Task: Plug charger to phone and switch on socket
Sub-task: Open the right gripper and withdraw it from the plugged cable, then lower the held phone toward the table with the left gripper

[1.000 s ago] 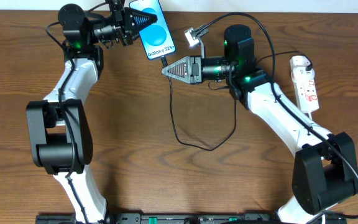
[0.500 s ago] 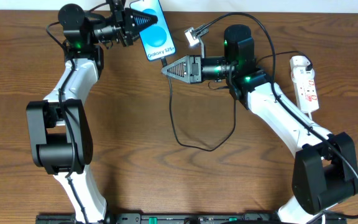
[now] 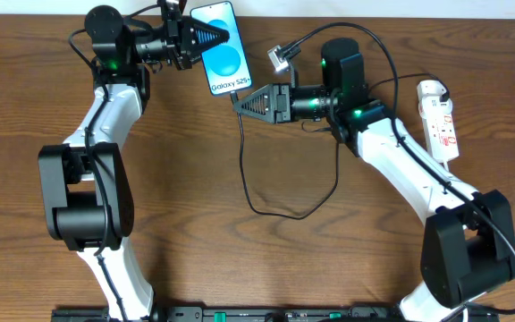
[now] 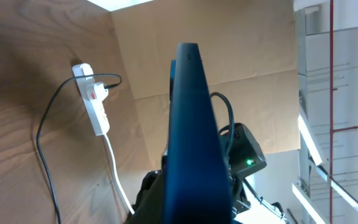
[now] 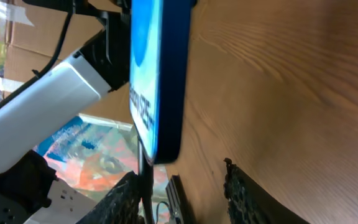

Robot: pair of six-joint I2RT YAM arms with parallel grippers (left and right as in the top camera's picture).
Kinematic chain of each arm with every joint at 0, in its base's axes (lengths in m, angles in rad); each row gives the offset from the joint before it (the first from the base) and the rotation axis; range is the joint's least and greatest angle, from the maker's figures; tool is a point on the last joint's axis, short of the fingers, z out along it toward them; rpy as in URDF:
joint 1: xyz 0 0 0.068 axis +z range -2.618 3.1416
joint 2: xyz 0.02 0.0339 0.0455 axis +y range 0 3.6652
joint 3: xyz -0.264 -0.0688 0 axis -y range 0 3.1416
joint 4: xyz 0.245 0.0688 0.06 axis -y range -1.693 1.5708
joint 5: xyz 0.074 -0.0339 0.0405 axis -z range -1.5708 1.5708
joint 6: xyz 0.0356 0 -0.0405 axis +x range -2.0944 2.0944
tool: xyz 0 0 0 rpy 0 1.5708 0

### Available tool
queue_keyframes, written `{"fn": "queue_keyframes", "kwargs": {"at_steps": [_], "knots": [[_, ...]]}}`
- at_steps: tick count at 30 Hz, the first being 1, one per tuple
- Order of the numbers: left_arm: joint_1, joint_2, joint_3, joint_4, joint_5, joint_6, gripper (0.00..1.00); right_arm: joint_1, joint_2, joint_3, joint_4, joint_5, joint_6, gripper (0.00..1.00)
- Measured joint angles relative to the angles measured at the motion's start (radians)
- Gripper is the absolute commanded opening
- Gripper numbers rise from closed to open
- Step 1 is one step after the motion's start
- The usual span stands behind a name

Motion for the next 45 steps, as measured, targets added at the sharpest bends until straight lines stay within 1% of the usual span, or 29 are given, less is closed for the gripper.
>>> {"fn": "queue_keyframes", "kwargs": {"at_steps": [3, 10, 14, 19, 23, 28, 35, 38, 40, 45], "knots": [[0.000, 0.000, 0.000, -0.022, 0.007, 0.012, 0.07, -0.024, 0.000, 0.000, -0.037, -0.004, -0.011, 0.42], [0.002, 0.000, 0.000, -0.032, 0.021, 0.034, 0.07, -0.138, 0.000, 0.000, -0.130, 0.005, -0.043, 0.44], [0.002, 0.000, 0.000, -0.046, 0.017, 0.035, 0.07, -0.168, 0.000, 0.000, -0.184, 0.011, -0.068, 0.45], [0.002, 0.006, 0.000, -0.178, -0.035, 0.057, 0.07, -0.173, 0.000, 0.000, -0.247, 0.030, -0.112, 0.46], [0.002, 0.011, 0.000, -0.389, -0.107, 0.109, 0.08, -0.173, 0.000, 0.000, -0.301, 0.060, -0.148, 0.47], [0.002, 0.020, 0.000, -0.597, -0.168, 0.237, 0.07, -0.174, 0.000, 0.000, -0.384, 0.145, -0.198, 0.49], [-0.008, 0.020, 0.000, -0.900, -0.200, 0.473, 0.07, -0.175, 0.000, 0.005, -0.562, 0.338, -0.282, 0.50], [-0.013, 0.020, 0.000, -1.027, -0.237, 0.563, 0.07, -0.175, 0.000, 0.024, -0.620, 0.405, -0.315, 0.50], [-0.017, 0.020, 0.000, -1.092, -0.274, 0.615, 0.07, -0.175, 0.000, 0.052, -0.657, 0.444, -0.338, 0.50], [-0.019, 0.020, 0.000, -1.193, -0.348, 0.729, 0.07, -0.175, 0.000, 0.160, -0.772, 0.547, -0.397, 0.51]]}}
